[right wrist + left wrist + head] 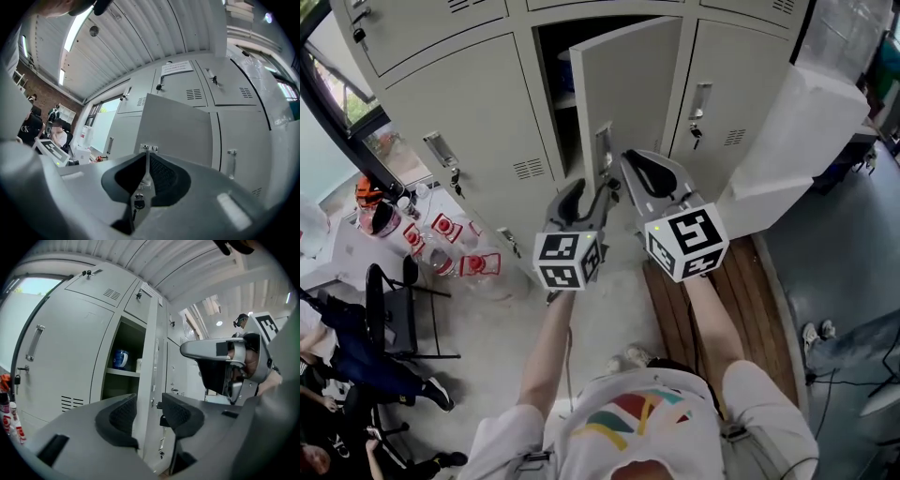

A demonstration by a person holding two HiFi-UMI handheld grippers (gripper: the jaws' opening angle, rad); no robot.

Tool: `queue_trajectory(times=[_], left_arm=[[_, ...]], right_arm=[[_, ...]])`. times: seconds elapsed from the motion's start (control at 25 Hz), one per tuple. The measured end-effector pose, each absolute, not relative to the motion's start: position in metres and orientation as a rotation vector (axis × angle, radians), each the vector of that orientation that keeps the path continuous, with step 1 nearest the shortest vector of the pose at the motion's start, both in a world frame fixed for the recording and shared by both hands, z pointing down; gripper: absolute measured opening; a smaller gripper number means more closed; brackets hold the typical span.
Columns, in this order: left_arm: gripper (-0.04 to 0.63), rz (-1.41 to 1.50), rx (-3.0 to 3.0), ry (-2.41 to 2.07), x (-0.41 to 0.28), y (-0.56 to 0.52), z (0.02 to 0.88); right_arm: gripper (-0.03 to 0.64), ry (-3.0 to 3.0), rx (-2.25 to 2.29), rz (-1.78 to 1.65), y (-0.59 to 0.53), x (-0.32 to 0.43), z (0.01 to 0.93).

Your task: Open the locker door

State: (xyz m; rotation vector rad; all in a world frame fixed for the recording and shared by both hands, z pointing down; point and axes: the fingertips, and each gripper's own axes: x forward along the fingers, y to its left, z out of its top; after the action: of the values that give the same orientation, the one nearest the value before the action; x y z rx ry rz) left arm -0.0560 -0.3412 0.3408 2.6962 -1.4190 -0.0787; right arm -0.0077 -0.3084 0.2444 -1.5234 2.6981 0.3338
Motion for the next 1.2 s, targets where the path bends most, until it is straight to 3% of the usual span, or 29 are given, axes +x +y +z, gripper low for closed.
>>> queue_trajectory(times=[0.12,0.36,1.2], left_arm=[[0.156,-0.097,2.685,-1.414,-0.055,-0.343,0.340],[0.094,-0.094,2.666,-1.431,-0.060,-0.344,0.341],[0.092,-0.001,2.789,-1.299,-0.010,-0.299,0.341]], right_arm=[[0.026,2.685,-1.529,0.342,-0.297,0.003,0.242],[0.026,2.667,-1.556,0.332,-0.280,0.019,0.246],[0.015,2.650,-1.657,0.114,-0.244,0.056,0.297]])
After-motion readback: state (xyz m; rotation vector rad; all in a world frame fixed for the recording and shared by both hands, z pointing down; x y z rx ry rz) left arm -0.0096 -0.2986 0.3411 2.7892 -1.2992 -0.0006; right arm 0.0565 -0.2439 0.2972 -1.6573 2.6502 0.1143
